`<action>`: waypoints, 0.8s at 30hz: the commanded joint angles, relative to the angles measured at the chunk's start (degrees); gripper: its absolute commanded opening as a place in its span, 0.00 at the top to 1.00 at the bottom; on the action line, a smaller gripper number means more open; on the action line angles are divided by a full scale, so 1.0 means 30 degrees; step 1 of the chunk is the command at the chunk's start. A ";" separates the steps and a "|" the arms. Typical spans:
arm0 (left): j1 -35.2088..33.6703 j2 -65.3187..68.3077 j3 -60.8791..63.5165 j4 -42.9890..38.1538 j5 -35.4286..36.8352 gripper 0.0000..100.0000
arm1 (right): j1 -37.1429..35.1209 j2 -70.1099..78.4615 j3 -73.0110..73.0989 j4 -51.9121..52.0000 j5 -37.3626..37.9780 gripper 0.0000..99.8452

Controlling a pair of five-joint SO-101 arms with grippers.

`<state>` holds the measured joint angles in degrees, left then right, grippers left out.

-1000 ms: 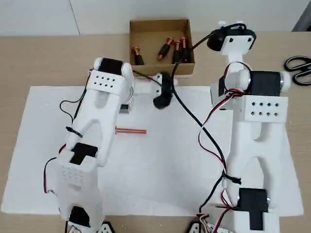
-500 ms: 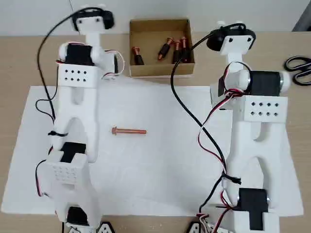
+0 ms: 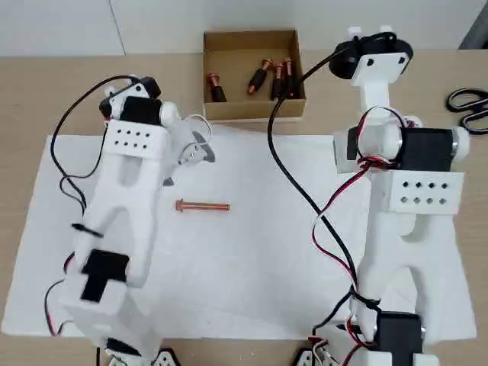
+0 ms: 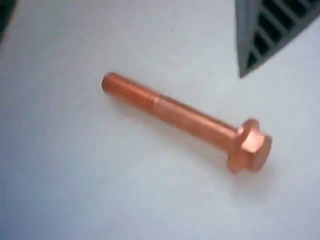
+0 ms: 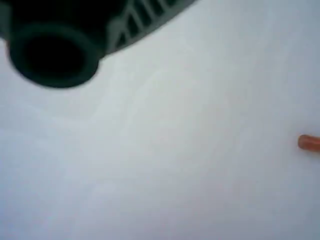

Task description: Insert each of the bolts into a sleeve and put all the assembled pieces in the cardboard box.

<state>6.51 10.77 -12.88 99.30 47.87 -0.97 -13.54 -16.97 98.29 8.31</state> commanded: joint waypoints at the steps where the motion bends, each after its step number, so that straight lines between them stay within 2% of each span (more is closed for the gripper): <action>1: 0.0703 -0.2579 0.2066 0.0352 0.0176 0.67 | -0.0044 -0.0864 -0.0557 0.0132 0.0234 1.00; 5: 0.0967 -0.2256 0.3941 0.0322 0.0527 0.67 | -0.0044 -0.0864 -0.0557 0.0132 0.0117 1.00; 8: 0.0791 -0.1436 0.4850 0.0029 0.2725 0.67 | -0.0073 -0.0864 -0.0557 0.0132 0.0117 1.00; 13: 0.0645 0.0352 0.4908 -0.1026 0.4894 0.67 | -0.0073 -0.0864 -0.0557 0.0161 0.0117 1.00; 24: 0.0615 0.3429 0.4879 -0.1553 0.6740 0.67 | -0.0073 -0.0864 -0.0557 0.0190 0.0117 1.00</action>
<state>8.79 20.97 1.63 94.81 66.77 -0.97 -13.54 -16.97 98.37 8.31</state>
